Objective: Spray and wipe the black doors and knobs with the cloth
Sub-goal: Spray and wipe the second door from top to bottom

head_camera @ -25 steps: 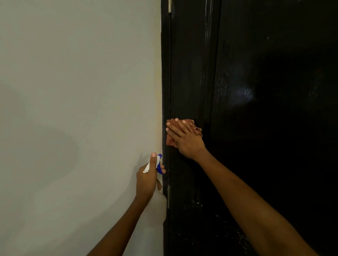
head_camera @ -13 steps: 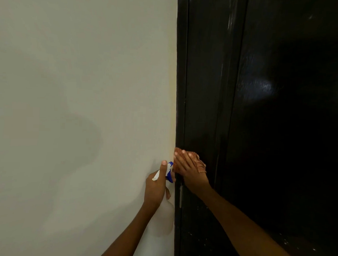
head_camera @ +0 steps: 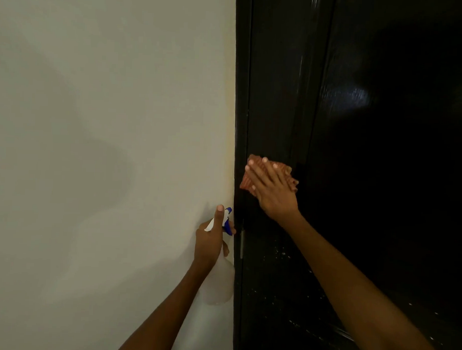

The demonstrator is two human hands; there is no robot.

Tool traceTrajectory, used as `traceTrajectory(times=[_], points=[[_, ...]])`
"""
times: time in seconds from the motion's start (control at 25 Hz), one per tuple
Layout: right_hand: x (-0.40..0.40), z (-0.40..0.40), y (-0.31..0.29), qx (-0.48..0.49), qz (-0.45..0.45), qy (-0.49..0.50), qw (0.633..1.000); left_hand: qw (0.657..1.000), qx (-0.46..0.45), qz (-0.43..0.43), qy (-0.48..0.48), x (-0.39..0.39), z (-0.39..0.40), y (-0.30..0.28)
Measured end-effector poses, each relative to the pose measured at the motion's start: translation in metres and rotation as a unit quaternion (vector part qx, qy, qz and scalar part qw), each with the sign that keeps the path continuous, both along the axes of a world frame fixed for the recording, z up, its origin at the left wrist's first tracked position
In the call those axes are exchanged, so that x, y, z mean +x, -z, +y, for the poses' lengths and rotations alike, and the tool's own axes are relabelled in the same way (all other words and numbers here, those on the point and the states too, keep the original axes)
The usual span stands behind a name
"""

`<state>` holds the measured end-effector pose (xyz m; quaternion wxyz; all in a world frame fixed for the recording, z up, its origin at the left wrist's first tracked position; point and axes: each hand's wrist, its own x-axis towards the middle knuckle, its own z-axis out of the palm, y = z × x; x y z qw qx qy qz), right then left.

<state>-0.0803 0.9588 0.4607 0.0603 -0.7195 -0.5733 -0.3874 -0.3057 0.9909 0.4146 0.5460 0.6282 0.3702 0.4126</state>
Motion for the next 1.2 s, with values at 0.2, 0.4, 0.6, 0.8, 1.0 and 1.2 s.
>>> traceTrajectory(times=[0.2, 0.4, 0.6, 0.8, 1.0, 1.2], points=[[0.007, -0.009, -0.022, 0.082, -0.013, 0.004, 0.997, 0.999, -0.047, 0.013, -0.010, 0.005, -0.010, 0.022], [0.009, -0.024, 0.088, -0.082, 0.012, 0.006, 0.997, 0.998, -0.056, 0.008, -0.022, 0.011, -0.025, 0.048], [-0.003, -0.057, 0.194, -0.322, 0.002, 0.047, 0.945, 0.998, -0.051, 0.041, -0.019, 0.015, -0.033, 0.084], [0.018, -0.056, 0.181, -0.275, 0.074, -0.003, 0.959, 0.998, -0.053, 0.039, -0.007, 0.025, -0.033, 0.102], [0.022, -0.045, 0.096, -0.013, -0.022, -0.003, 1.000, 0.999, -0.035, 0.016, 0.006, 0.040, -0.030, 0.103], [0.024, -0.048, 0.128, 0.079, -0.053, 0.013, 0.995, 0.999, -0.038, 0.003, 0.005, 0.050, -0.022, 0.133]])
